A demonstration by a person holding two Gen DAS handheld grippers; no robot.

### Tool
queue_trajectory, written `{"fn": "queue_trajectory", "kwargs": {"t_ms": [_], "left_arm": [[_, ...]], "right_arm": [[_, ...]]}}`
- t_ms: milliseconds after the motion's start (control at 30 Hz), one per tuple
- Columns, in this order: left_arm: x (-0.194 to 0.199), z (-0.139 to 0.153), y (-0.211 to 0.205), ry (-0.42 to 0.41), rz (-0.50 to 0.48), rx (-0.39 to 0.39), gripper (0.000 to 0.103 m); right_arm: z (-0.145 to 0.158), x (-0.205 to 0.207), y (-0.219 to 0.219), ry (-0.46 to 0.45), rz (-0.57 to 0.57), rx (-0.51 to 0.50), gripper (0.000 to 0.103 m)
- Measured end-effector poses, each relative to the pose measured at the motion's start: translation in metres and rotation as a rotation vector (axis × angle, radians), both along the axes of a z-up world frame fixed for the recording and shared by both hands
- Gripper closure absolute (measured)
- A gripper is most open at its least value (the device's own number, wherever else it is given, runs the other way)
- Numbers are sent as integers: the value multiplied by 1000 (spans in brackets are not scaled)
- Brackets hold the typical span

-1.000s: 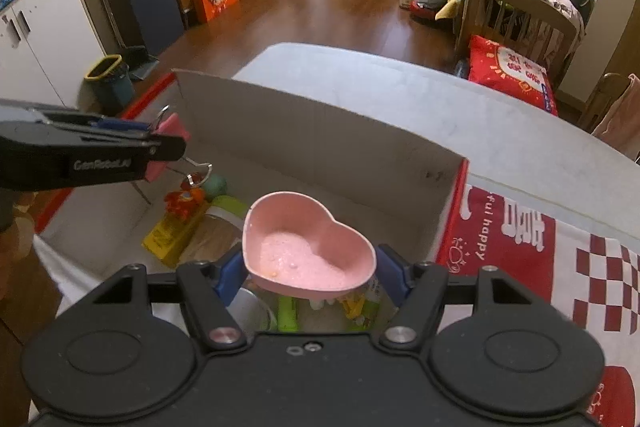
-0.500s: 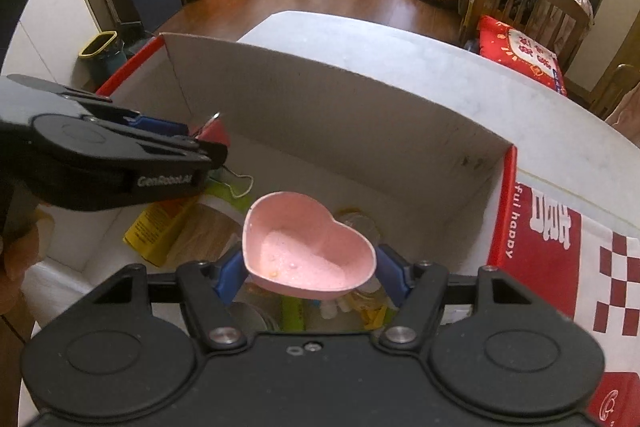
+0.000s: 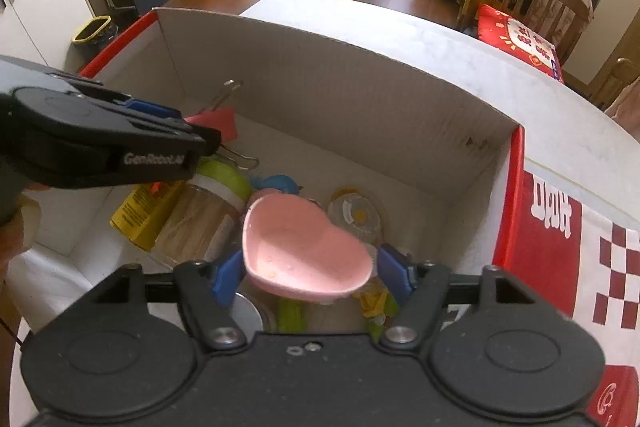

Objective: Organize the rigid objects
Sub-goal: 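Open both tools to drop the dish and clip into the shoebox, then lift both open tools up away from the shoebox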

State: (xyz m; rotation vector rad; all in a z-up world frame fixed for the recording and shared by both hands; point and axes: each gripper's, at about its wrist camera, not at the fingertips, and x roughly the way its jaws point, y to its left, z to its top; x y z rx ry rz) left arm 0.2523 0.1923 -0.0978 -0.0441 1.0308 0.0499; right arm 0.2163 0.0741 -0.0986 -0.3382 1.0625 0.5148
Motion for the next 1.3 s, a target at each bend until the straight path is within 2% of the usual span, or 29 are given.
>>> {"fn": "queue_trajectory", "kwargs": {"t_ms": [67,333,367,433,500,767,900,1067,1133,1300], "left_arm": [[-4,3,-1,-10,-2,-8,71],[-23,22,0,-49,6,-50,70],[-27,25,0,-56,8,-55,69],[-33,31,0,-73,11,-66,54],[-40,38,1,-92,13,-74,48],[-65,61,-3,-130,18,-88,48],[-79,72,-6,-156,18,-88,37],[-96,82,-10,-185,21,-88,36],[-103,86,-12,-195,23,-90,28],[-120,94,-18,-224,19,-85,25]], "right_arm": [[1,-1,-3,-6,1,1,23],[21,-6,-12,-27,5,49,23],[24,-8,-13,-32,8,55,22],[31,-12,-16,-41,12,63,22],[36,-18,-18,-46,16,72,22],[64,-38,-31,-81,28,121,19],[76,-49,-40,-89,34,152,17],[90,-64,-50,-121,40,190,13],[95,-70,-55,-143,35,207,11],[105,-85,-68,-181,53,241,6]]}}
